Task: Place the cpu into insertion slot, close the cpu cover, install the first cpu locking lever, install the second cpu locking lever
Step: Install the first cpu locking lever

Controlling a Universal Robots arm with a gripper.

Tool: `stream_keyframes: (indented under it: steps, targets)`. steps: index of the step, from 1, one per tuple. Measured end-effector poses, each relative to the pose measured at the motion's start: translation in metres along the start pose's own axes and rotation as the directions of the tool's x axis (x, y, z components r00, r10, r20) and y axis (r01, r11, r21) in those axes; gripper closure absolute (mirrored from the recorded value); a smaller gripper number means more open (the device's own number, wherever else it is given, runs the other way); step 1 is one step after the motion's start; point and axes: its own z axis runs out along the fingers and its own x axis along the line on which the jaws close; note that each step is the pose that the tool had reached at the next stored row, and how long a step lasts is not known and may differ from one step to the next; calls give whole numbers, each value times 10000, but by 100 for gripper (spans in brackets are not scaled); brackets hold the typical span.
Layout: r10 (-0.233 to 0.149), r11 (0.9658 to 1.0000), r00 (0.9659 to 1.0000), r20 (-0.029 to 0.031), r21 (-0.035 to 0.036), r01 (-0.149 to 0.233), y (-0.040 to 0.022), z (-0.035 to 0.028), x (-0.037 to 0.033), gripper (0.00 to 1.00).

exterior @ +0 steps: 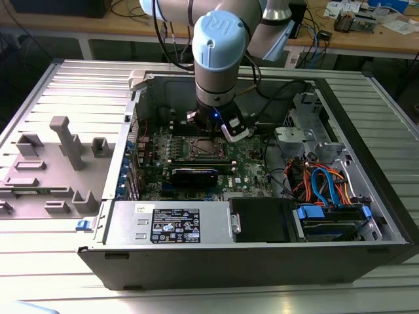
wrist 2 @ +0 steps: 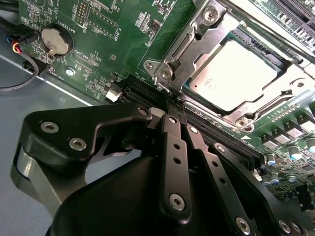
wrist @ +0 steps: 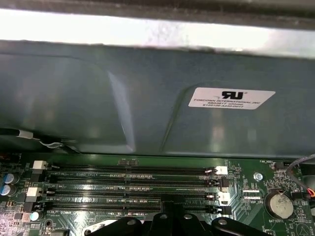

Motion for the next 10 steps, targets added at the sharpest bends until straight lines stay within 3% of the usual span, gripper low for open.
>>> stream_keyframes:
  steps: [7,10]
  targets:
    - [0,9999,10000,25,-121,1,-24,9,-1,89]
    - [3,9997,10000,50,-238,-2,-58,20,5,89]
